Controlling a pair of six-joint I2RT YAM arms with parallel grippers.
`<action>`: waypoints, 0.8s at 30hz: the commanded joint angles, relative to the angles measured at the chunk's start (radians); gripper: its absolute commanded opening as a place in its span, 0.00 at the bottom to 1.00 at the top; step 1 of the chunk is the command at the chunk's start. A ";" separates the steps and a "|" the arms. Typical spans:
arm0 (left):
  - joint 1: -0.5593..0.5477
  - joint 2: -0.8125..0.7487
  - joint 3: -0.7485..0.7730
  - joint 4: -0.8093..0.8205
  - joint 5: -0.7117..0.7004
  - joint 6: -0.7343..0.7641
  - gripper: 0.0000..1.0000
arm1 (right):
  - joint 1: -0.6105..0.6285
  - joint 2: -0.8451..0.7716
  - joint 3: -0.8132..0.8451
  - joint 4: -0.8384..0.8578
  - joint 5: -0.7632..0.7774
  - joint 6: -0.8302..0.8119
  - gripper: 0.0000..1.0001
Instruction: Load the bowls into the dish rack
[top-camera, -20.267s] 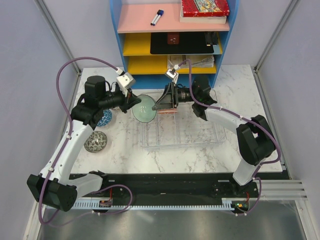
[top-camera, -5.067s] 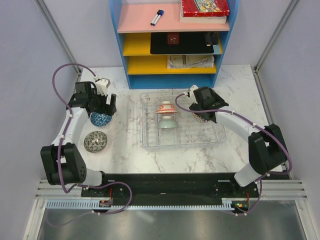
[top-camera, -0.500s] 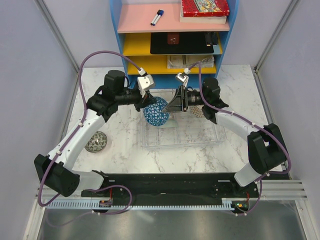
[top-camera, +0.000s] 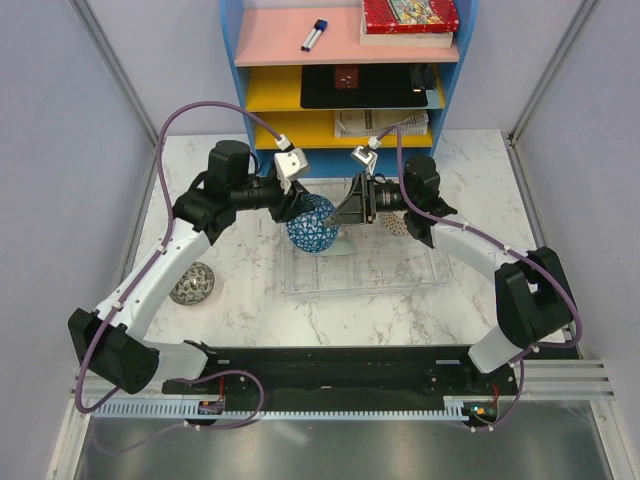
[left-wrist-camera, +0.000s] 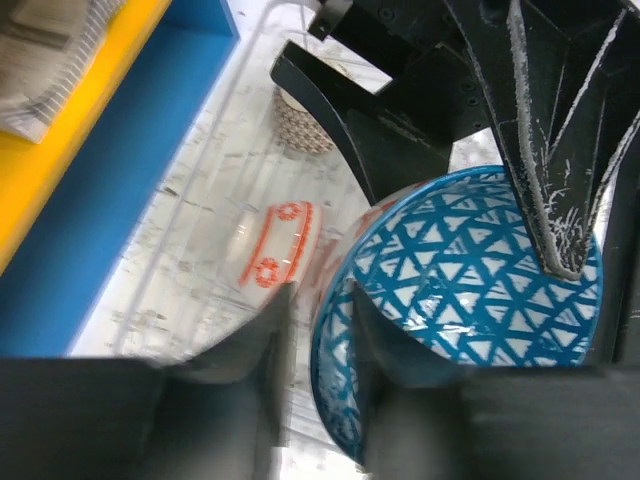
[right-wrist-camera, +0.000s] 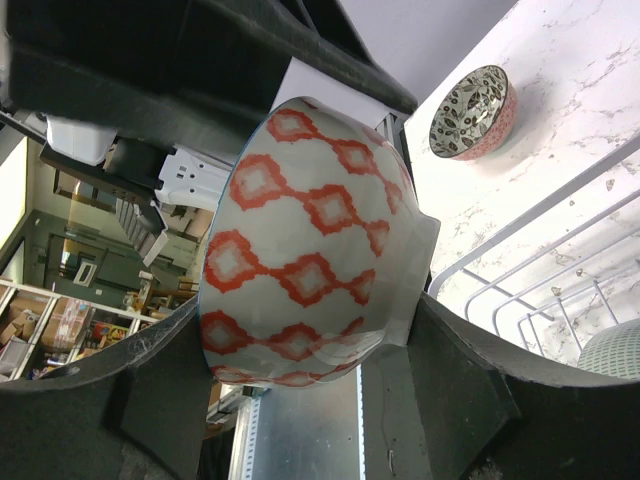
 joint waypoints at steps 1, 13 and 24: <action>-0.007 -0.023 0.001 0.077 0.035 -0.016 0.60 | 0.001 -0.032 0.007 -0.016 0.005 -0.057 0.00; 0.146 -0.019 -0.053 0.079 0.040 -0.022 1.00 | -0.079 -0.120 0.113 -0.479 0.149 -0.432 0.00; 0.266 0.006 -0.223 0.103 -0.012 -0.051 1.00 | -0.108 -0.266 0.162 -1.021 0.781 -1.023 0.00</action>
